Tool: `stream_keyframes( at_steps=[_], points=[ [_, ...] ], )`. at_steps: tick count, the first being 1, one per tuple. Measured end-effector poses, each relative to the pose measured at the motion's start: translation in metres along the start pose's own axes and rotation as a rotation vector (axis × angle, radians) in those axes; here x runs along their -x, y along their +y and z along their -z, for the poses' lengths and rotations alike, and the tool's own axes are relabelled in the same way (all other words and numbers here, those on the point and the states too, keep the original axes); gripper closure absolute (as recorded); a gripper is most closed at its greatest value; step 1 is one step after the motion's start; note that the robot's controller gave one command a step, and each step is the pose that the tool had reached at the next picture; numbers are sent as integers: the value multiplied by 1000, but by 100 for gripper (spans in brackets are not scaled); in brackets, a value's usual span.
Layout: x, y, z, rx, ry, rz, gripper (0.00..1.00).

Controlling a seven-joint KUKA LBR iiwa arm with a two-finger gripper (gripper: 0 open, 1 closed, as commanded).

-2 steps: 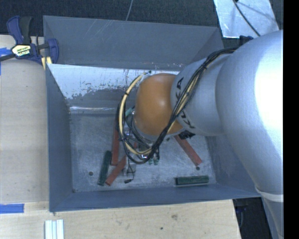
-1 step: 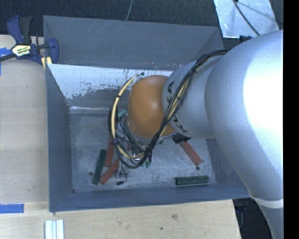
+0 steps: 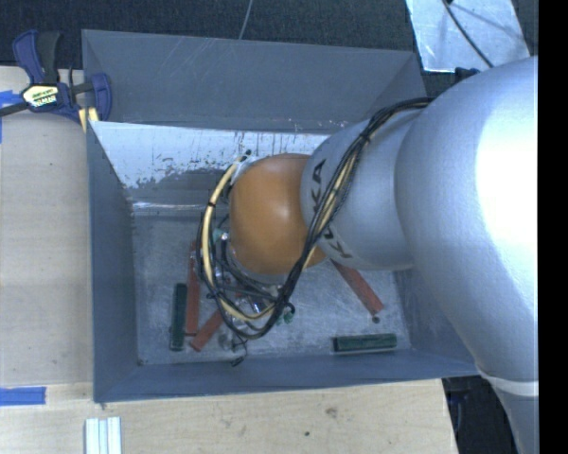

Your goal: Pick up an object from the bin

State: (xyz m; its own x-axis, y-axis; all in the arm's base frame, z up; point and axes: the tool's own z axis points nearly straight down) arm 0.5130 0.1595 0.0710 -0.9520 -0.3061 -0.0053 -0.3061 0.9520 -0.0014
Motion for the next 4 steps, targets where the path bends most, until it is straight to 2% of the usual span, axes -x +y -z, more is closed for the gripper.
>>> stream_keyframes(
  at_steps=[1, 2, 3, 4],
  points=[
    [34, 45, 3, -1, -7, 200, 100],
    [34, 45, 3, -1, -8, 200, 100],
    [94, 8, 120, 1, 2, 194, 100],
    [97, 7, 141, 4, 10, 313, 100]
  ],
)
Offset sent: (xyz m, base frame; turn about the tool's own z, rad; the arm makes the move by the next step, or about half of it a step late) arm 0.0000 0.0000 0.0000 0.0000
